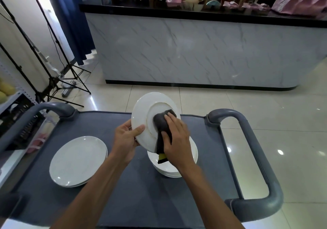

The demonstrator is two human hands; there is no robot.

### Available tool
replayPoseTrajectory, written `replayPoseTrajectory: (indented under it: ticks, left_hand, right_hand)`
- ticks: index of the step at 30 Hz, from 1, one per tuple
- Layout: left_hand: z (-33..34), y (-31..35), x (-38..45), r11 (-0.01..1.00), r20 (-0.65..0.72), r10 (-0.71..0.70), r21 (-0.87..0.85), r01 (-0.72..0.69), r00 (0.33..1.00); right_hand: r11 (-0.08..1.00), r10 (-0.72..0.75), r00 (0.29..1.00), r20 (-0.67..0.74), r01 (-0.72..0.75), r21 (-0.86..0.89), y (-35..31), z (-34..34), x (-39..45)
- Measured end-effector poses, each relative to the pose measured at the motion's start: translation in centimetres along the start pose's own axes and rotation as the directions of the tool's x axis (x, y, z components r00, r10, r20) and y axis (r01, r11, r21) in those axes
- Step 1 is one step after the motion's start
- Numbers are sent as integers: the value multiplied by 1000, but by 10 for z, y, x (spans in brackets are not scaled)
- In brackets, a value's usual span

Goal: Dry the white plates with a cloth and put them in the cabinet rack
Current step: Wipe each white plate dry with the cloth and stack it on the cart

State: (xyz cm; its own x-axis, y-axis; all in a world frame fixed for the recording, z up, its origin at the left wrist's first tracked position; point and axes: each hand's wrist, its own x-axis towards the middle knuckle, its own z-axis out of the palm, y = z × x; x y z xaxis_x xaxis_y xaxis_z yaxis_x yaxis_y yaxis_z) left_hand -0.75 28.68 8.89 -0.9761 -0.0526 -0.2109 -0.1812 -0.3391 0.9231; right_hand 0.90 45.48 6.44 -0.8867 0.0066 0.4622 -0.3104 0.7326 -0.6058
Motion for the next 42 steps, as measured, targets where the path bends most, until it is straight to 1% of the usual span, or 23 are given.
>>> replayPoseTrajectory:
  ticks: [2, 6, 10, 12, 15, 18, 21, 25, 30, 32, 37, 42]
  left_hand:
    - [0, 0, 0, 1000, 11, 7, 12, -7, 1000]
    - [-1, 2, 2, 998, 45, 24, 52, -26, 999]
    - [-4, 6, 3, 988, 134, 68, 132, -86, 989]
    - [-5, 6, 2, 978, 180, 87, 173, -118, 980]
    - [-8, 8, 3, 969, 211, 103, 197, -146, 972]
    - [-15, 12, 6, 970, 199, 116, 190, -154, 973]
    - [-27, 18, 13, 975, 196, 113, 166, -146, 974]
    - [-43, 30, 23, 980, 206, 123, 131, -151, 971]
    - [-62, 45, 39, 987, 192, 140, 56, -153, 971]
    - [-70, 51, 45, 986, 202, 154, 30, -163, 967]
    - [-90, 67, 59, 982, 191, 187, -37, -184, 964]
    - [-110, 78, 70, 981, 168, 171, -115, -153, 971]
  right_hand:
    - [999, -45, 999, 6, 45, -15, 2, 0, -3]
    - [998, -55, 997, -55, 57, 21, 1, -1, -3]
    - [995, -35, 992, -121, 46, 86, -12, -6, 12]
    - [993, -58, 989, -137, 71, 97, -22, -8, 24]
    - [987, -159, 986, -58, 159, -6, -37, -7, 39]
    - [974, -203, 979, 13, 203, -102, -46, -1, 48]
    - [972, -199, 980, 3, 198, -124, -55, 8, 55]
    - [986, -136, 990, -33, 133, -100, -69, 21, 71]
    - [1000, 31, 997, -72, -30, 9, -77, 32, 99]
    - [994, 92, 994, -66, -88, 66, -76, 35, 114]
    - [967, 216, 973, -85, -201, 156, -70, 41, 135]
    - [910, 352, 935, -49, -329, 253, -69, 49, 130]
